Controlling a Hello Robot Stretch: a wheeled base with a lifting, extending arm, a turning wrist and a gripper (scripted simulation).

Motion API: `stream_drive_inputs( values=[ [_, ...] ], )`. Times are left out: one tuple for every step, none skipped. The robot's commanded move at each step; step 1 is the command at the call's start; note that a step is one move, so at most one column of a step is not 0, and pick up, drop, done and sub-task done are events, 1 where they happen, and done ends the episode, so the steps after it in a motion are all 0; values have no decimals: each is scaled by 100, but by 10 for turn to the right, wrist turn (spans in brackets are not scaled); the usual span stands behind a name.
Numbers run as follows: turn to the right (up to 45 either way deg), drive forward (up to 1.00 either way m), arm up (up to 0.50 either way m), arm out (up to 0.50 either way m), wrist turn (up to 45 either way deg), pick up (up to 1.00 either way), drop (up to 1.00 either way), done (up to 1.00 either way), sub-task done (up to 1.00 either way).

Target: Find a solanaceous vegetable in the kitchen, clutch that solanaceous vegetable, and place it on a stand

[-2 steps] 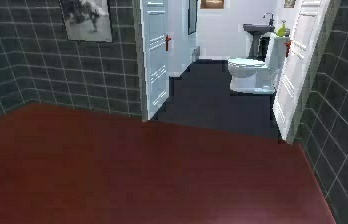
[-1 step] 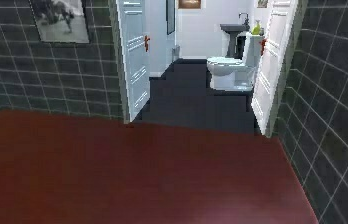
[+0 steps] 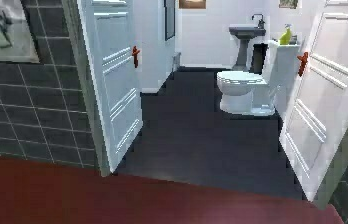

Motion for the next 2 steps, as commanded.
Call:
stream_drive_inputs(
  values=[
    [0,100,0,0,0,0,0,0,0],
    [0,100,0,0,0,0,0,0,0]
  ],
)
